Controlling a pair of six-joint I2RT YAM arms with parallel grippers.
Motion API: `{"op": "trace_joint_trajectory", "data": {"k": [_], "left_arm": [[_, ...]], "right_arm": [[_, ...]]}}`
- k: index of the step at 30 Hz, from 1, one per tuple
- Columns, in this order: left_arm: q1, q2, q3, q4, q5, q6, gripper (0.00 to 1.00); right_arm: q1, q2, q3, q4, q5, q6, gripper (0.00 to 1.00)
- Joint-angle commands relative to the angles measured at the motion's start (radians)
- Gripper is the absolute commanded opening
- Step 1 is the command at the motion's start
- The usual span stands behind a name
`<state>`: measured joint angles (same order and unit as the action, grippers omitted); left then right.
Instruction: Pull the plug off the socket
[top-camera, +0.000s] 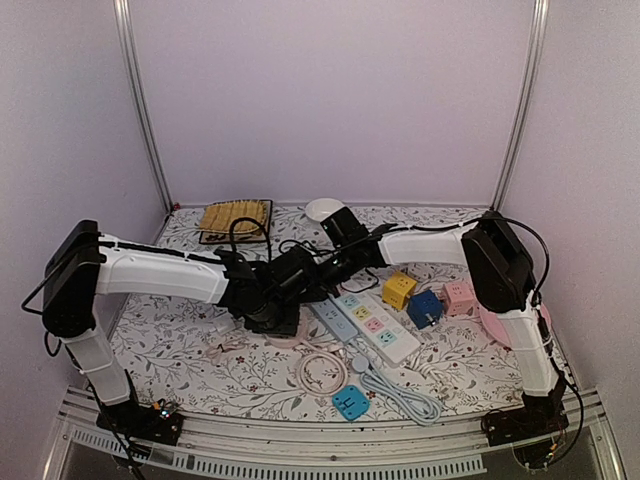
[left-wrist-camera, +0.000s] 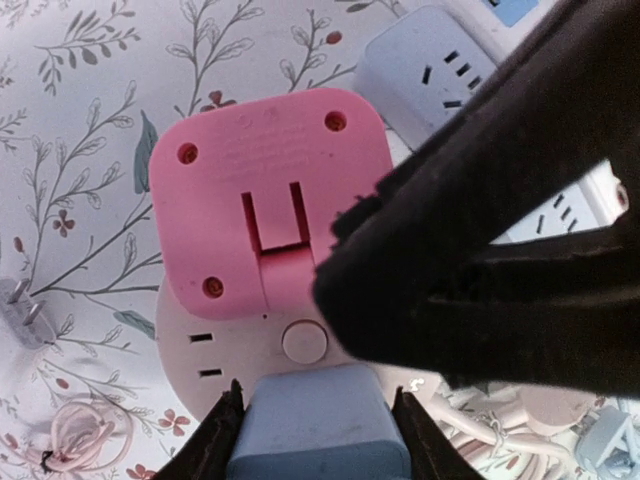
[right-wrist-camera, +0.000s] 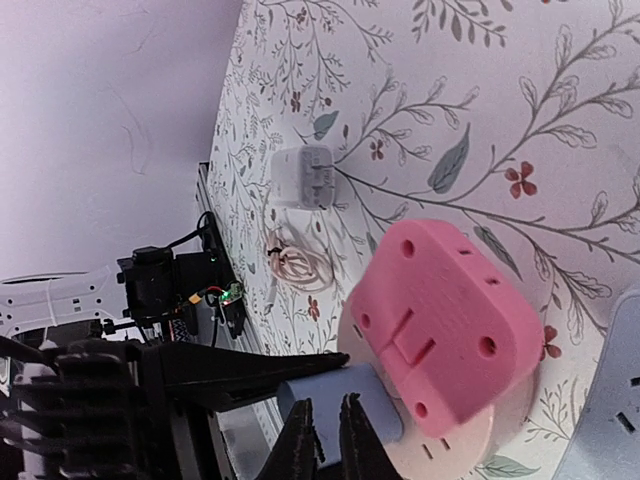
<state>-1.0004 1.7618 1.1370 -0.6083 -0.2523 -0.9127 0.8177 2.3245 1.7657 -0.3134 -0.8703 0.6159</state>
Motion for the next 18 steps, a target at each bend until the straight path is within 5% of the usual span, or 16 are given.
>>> {"op": "trace_joint_trajectory", "data": {"k": [1, 18], "left_arm": [[-0.007, -0.004, -0.023, 0.094, 0.1, 0.02, 0.21], [0.003, -0.009, 0.091, 0.012, 0.052, 0.029, 0.21]], "right_arm": [[0.012, -0.027, 0.015, 0.046, -0.013, 0.001, 0.1], [0.033, 0.101, -0.013, 0.036, 0.041, 0.011, 0.09]]}}
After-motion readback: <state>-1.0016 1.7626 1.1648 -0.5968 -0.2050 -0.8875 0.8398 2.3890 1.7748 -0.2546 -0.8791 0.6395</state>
